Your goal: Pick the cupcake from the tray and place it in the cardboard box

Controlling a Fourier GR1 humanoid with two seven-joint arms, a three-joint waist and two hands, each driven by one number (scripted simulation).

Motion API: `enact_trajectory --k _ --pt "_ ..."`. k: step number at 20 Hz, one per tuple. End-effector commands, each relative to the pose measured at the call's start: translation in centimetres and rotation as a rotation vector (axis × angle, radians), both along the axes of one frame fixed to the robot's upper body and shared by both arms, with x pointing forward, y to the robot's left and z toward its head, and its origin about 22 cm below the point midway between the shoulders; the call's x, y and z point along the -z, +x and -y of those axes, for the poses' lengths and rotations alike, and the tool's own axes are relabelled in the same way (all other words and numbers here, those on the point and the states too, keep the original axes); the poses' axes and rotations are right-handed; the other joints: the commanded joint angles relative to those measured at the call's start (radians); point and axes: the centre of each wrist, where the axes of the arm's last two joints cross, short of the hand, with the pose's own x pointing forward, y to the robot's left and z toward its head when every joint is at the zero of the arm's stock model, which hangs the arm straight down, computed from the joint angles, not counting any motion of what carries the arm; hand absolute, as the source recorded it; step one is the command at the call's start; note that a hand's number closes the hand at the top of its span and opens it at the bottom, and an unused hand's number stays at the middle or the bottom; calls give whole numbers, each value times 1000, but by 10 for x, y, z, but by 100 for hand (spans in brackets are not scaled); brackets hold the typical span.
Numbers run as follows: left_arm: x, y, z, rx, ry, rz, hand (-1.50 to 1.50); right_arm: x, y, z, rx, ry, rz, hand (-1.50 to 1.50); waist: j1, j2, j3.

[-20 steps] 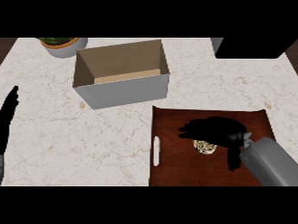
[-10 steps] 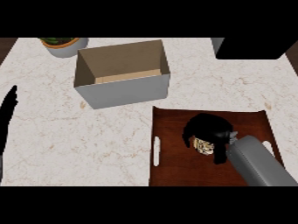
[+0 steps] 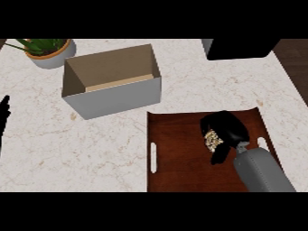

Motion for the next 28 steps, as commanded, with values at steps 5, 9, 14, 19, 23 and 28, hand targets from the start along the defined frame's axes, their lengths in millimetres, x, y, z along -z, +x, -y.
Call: enact_trajectory --k 5,9,14,19,23,28 --pt "0 -7 -11 -37 16 -8 0 -18 -19 -21 677 -57 197 150 -27 -7 6" --pt "6 -9 -1 -2 -10 -7 0 -57 -36 -56 789 -26 395 150 20 0 9" --pt "-3 12 8 41 -21 12 0 -124 -69 -120 712 10 619 150 53 16 11" --pt "0 17 11 81 -6 29 0 -154 -80 -172 690 -6 634 150 92 32 13" --pt "-8 24 22 91 2 39 0 -180 -59 -191 691 124 618 150 105 33 14" --pt "5 21 34 129 0 26 0 -224 -13 -197 744 244 615 150 138 39 13"
